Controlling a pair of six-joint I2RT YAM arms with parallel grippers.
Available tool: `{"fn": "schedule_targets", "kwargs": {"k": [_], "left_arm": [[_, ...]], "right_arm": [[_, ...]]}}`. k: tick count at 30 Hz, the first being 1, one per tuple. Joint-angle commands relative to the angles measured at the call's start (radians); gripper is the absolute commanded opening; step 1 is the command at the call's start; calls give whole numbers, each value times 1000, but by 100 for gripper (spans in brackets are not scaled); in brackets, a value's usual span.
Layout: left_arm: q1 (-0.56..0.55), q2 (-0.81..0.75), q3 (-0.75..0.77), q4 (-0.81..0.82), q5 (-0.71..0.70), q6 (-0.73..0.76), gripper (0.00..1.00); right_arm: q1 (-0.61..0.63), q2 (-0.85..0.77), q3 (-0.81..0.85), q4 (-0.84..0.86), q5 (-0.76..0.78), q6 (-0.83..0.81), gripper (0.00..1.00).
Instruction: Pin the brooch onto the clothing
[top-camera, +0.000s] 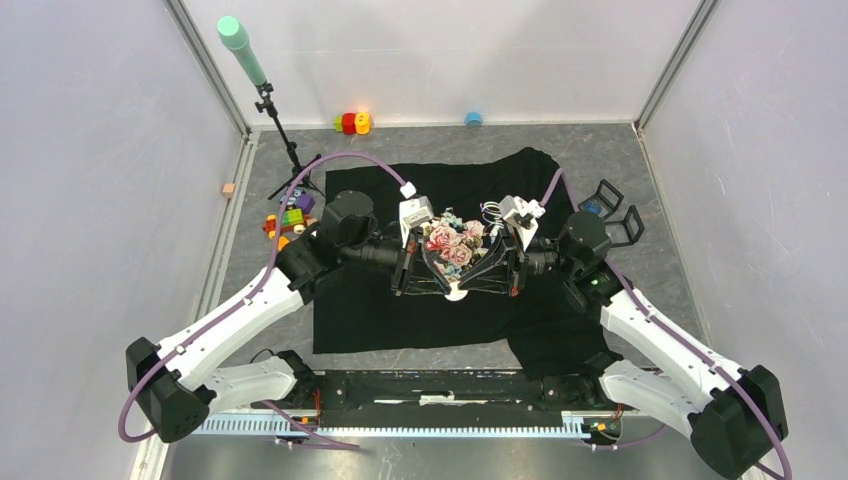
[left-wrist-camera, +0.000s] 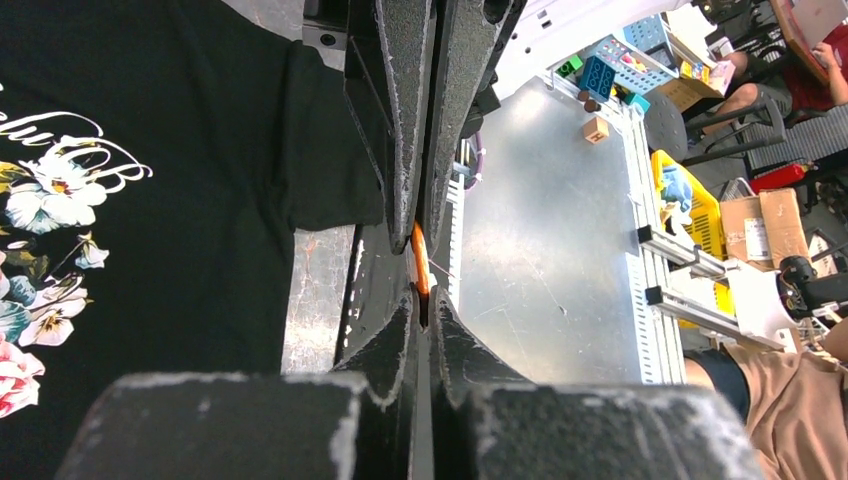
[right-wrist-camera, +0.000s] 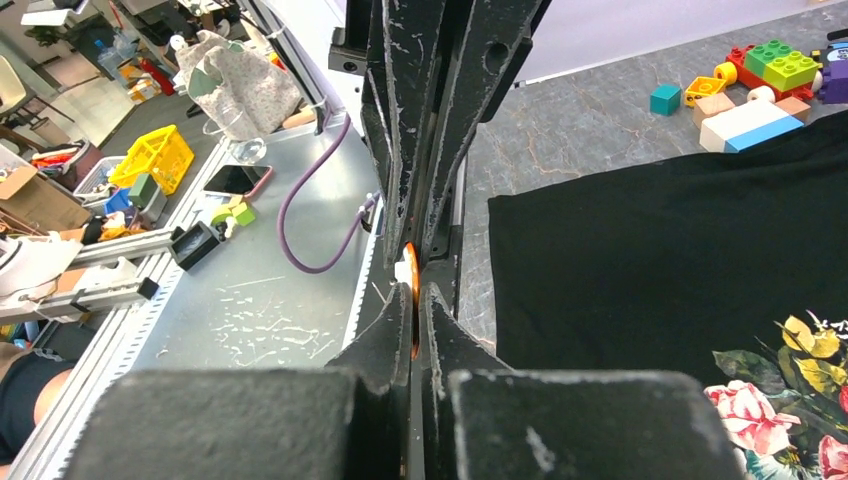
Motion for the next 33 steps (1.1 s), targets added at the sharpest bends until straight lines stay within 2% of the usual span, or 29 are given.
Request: {"fn": "schedule_targets", "kwargs": {"k": [1, 2, 3, 5, 7, 9, 13, 17, 23, 26, 33], "left_arm": [[-5, 0, 15, 27, 20, 5, 26], [-6, -5, 15, 26, 12, 8, 46], [-6, -12, 14, 25, 1, 13, 60], [-6, -37, 5, 25, -35, 27, 79], [-6, -71, -10, 44, -80, 33, 87], [-6, -103, -34, 75, -106, 29, 90], [-6, -142, -78, 157, -137, -14, 87], [-6, -139, -92, 201, -134, -56, 72], [-6, -110, -96, 226, -128, -99, 55], [-5, -108, -104, 258, -114, -123, 51], [-6, -100, -120, 334, -66, -168, 50]], "right_arm": [[-5, -9, -6, 37, 13, 3, 0], [-4, -13, -5, 37, 31, 5, 0], [-5, -19, -4, 38, 49, 8, 0], [-6, -26, -4, 61, 80, 31, 0], [-12, -33, -8, 97, 108, 73, 0], [-21, -40, -19, 149, 136, 123, 0], [-24, -51, -70, 352, 189, 272, 0], [-24, -43, -118, 533, 218, 385, 0], [-23, -5, -136, 679, 215, 486, 0], [-23, 1, -137, 693, 215, 489, 0], [-23, 20, -147, 681, 220, 475, 0]]}}
